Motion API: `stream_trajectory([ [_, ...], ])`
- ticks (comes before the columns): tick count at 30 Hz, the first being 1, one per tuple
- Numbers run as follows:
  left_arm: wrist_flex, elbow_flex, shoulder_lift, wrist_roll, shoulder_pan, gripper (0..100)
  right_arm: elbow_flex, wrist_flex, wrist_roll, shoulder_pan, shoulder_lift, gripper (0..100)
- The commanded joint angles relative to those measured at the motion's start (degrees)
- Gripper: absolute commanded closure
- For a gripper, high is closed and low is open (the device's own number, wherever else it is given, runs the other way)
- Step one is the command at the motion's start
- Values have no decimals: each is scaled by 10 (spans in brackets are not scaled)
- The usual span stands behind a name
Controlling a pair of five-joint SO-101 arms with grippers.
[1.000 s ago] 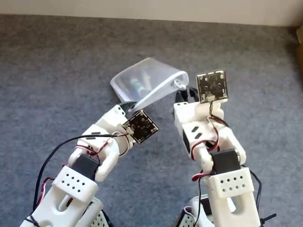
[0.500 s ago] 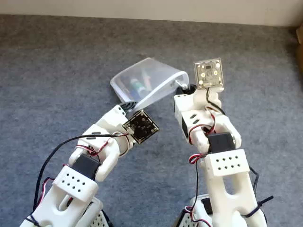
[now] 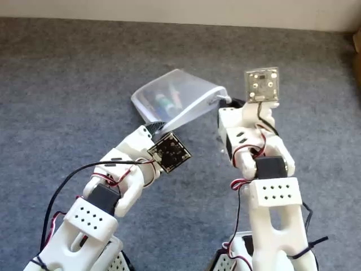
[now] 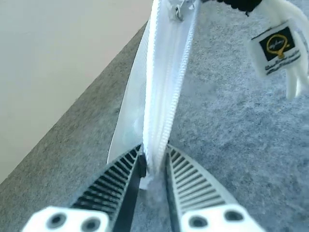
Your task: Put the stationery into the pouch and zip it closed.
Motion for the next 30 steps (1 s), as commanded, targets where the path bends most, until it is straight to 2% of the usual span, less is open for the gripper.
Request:
stream_trajectory([
  [1,-1,-3,-9,0,-15,994,-35,-48,-18,69,7,995],
  [6,-1,-3,-9,0,-15,994,-41,-92,-55,118,44,995],
  [19,-1,-3,-9,-1,-15,994,-123,-77,-127,204,127,995],
  [30,-1,-3,-9,-1,-15,994,-121,-77,-125,185,124,995],
])
